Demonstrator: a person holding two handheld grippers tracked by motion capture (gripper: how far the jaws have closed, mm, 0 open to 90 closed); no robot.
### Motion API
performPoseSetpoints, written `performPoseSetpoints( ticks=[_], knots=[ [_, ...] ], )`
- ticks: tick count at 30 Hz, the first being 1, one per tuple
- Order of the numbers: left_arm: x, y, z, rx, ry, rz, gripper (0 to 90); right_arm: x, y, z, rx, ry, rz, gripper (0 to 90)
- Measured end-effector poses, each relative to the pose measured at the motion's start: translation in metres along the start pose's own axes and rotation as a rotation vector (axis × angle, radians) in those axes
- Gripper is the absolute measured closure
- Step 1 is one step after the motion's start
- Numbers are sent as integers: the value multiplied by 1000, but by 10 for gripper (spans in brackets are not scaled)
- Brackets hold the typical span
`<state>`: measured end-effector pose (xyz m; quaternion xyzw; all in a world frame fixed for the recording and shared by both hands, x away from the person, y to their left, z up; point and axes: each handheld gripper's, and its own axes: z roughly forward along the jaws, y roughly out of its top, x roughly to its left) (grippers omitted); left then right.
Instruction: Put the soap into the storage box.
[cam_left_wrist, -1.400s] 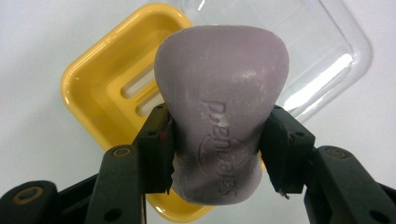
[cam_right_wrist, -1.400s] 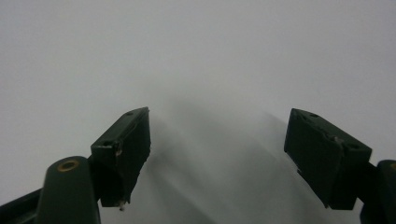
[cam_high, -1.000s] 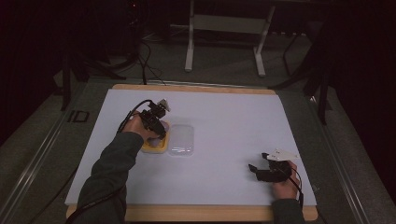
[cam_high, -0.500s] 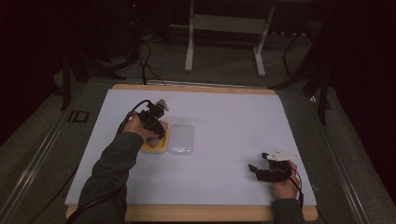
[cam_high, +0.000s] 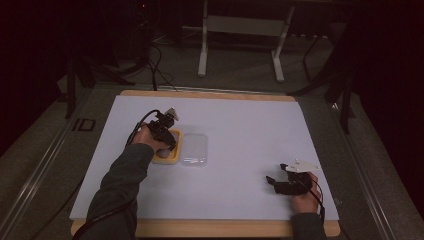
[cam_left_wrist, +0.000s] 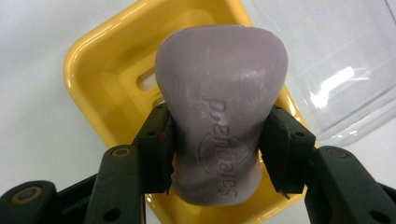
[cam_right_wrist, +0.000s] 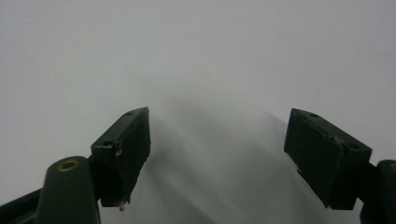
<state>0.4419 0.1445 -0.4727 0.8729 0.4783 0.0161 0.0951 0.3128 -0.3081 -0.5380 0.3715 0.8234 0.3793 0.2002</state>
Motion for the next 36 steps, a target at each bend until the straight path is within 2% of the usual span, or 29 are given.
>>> performPoseSetpoints(
  ticks=[3, 7, 9, 13, 20, 27, 28, 34, 36],
  knots=[
    [2, -1, 3, 11, 10, -15, 452, 0, 0, 0, 0, 0, 0, 223],
    [4, -3, 3, 6, -18, -11, 387, 0, 0, 0, 2, 0, -1, 223],
    [4, -4, 2, 2, -14, -6, 372, 0, 0, 0, 2, -1, -2, 223],
    [3, -6, -3, -26, 24, -2, 356, 0, 0, 0, 2, -3, -3, 223],
    [4, -12, -16, -98, 36, 6, 353, 0, 0, 0, 1, -2, -2, 223],
    [-3, -20, -23, -136, 26, 47, 349, 0, 0, 0, 1, -3, -2, 223],
    [-7, -22, -24, -149, 24, 67, 349, 0, 0, 0, 1, -3, -2, 223],
    [-22, -30, -27, -197, 30, 127, 359, 0, 0, 0, -1, -1, 0, 223],
    [-31, -35, -27, -225, 22, 151, 362, 0, 0, 0, -1, -1, 1, 223]
  ],
)
